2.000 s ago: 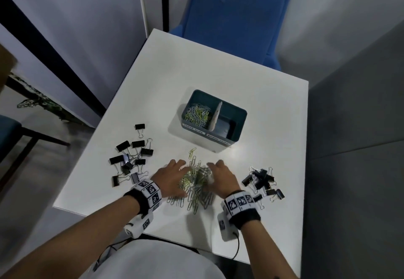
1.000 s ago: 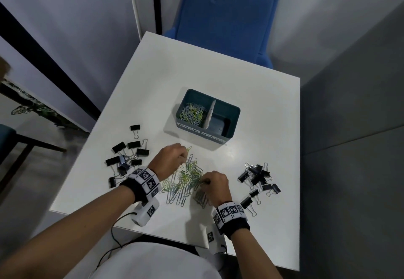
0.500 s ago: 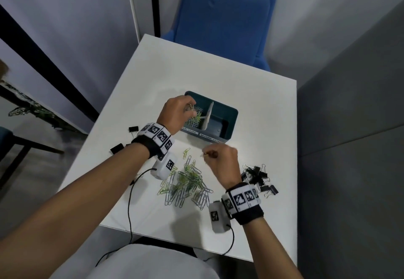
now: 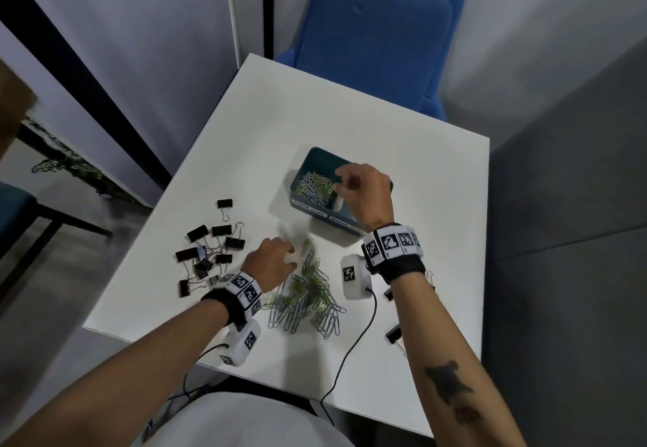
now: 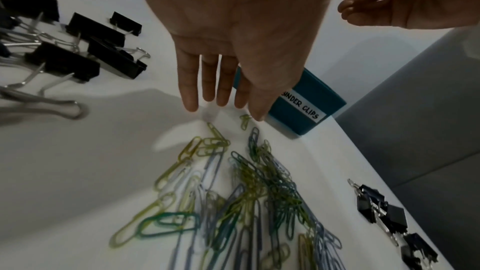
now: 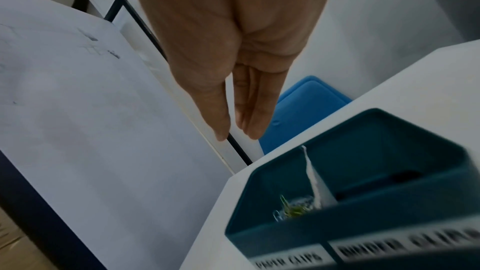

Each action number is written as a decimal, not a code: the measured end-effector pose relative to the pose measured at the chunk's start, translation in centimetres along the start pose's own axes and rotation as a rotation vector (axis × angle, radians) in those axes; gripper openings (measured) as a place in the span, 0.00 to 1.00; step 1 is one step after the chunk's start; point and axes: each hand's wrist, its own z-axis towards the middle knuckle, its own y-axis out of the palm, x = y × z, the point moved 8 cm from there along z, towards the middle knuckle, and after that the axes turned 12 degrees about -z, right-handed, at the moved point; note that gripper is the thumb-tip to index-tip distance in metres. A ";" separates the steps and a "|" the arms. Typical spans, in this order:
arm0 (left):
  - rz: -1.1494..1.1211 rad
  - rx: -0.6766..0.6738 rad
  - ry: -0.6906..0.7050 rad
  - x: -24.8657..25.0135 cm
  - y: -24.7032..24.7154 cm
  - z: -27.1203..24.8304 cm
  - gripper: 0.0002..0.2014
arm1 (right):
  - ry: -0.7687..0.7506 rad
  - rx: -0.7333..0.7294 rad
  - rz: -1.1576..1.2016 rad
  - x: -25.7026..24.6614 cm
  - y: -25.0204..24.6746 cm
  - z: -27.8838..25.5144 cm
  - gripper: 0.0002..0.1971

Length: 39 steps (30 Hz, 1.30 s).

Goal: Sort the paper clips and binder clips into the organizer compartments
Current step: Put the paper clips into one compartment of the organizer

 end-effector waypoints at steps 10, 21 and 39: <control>0.404 -0.291 0.204 2.6 5.6 -0.1 0.40 | 0.239 -0.418 -0.227 9.9 9.6 -14.1 0.26; 0.385 -0.186 0.226 -0.7 2.7 -5.6 0.45 | 0.200 -0.566 -0.334 11.8 13.0 -21.1 0.42; 0.164 -0.148 0.107 1.5 6.3 -4.2 0.37 | 0.115 -0.511 -0.322 6.1 15.5 -18.6 0.28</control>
